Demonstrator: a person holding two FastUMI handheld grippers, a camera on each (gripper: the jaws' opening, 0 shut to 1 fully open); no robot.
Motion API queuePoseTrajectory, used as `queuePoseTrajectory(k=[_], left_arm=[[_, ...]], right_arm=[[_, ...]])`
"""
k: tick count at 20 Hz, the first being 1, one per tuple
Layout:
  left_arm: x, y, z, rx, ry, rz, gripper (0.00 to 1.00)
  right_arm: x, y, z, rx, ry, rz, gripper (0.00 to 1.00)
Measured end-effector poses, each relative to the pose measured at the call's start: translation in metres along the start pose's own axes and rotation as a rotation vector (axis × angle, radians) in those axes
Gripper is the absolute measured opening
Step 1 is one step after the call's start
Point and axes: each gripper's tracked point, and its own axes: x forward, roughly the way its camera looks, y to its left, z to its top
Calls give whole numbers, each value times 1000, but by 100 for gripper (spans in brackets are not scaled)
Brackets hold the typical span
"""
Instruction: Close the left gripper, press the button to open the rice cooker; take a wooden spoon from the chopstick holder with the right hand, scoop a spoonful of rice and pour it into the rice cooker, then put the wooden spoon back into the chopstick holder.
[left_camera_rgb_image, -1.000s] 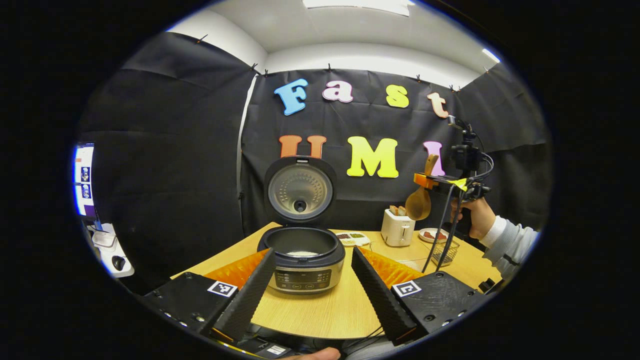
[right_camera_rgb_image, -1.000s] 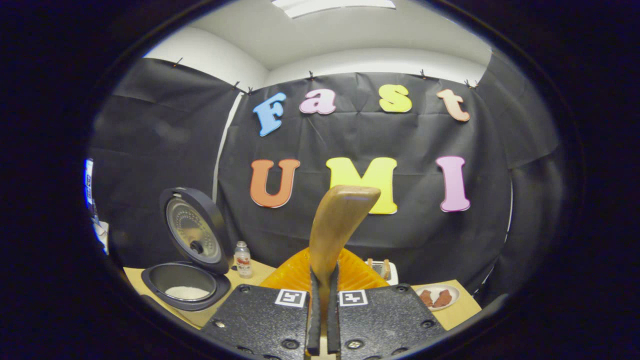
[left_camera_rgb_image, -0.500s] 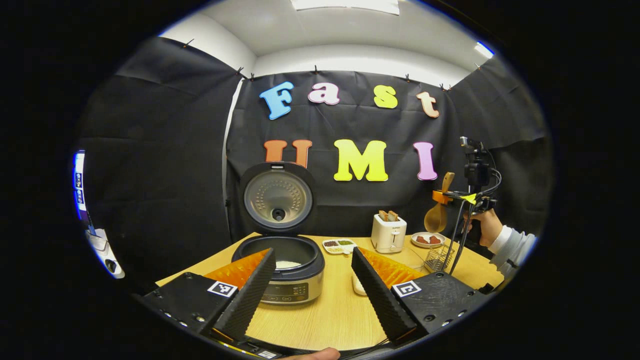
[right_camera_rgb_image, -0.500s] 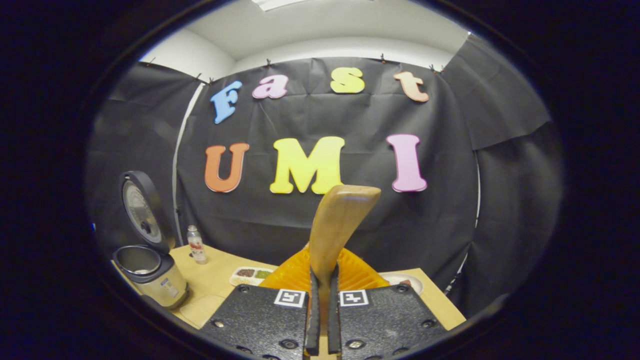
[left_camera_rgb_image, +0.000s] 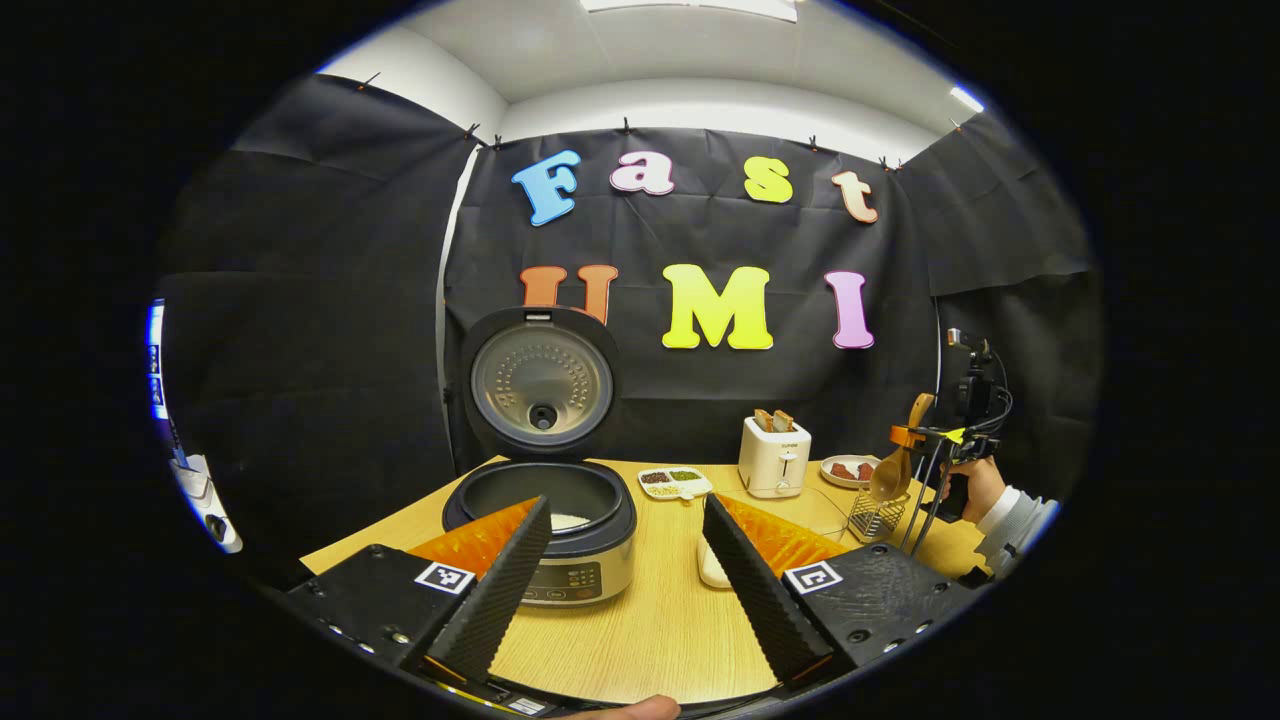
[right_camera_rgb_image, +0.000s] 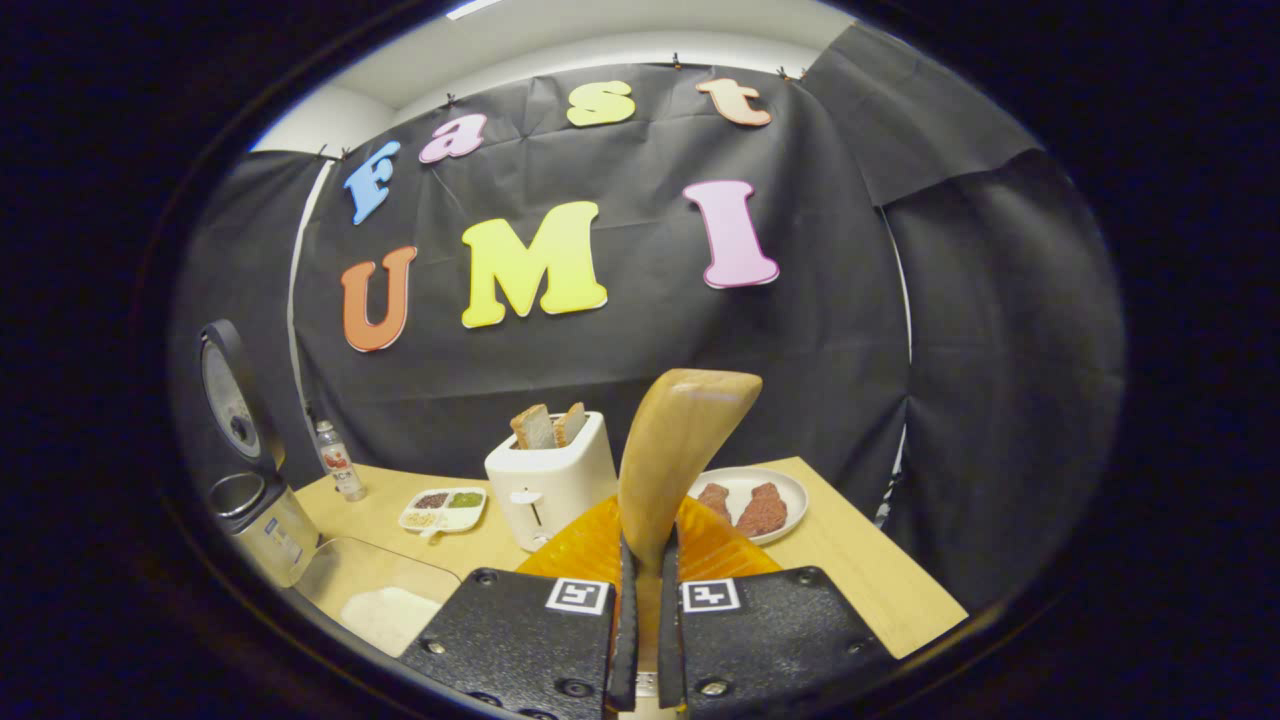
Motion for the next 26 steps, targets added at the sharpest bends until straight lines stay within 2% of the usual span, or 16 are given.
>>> queuePoseTrajectory(k=[6,9,10,11,12,13,14,15,17,18,19,21,22,23,25,26], left_arm=[[5,-4,1,10,11,4,97],[9,-3,3,0,10,6,97],[13,-2,3,-1,11,8,97],[16,1,4,-1,15,12,97],[20,3,6,-1,12,18,97],[22,6,8,-2,9,21,98],[22,8,10,-3,6,24,98],[24,11,14,-3,-2,29,98],[31,19,23,-2,-22,43,97],[37,22,26,-4,-28,49,97],[41,26,28,-6,-36,50,97],[50,32,37,1,-66,45,97],[55,37,42,11,-89,48,97],[59,43,48,24,-102,58,97],[72,56,56,49,-102,87,97],[75,61,59,56,-98,101,97]], right_arm=[[0,5,2,19,5,33,20],[-9,-3,16,3,-33,-6,81],[-14,-6,19,-6,-41,-23,87],[-17,-7,23,-14,-50,-38,100],[-23,-10,27,-21,-55,-59,100],[-26,-12,29,-29,-59,-79,94],[-30,-14,31,-35,-60,-96,94],[-35,-14,33,-38,-60,-101,100],[-47,-10,41,-32,-74,-88,95],[-54,-9,44,-30,-80,-90,100],[-60,-7,48,-26,-89,-79,94],[-76,7,57,-6,-106,-43,100],[-87,9,61,4,-122,-44,94],[-99,9,66,7,-134,-47,100],[-132,17,77,1,-159,-27,100],[-147,19,81,2,-168,-29,94]])
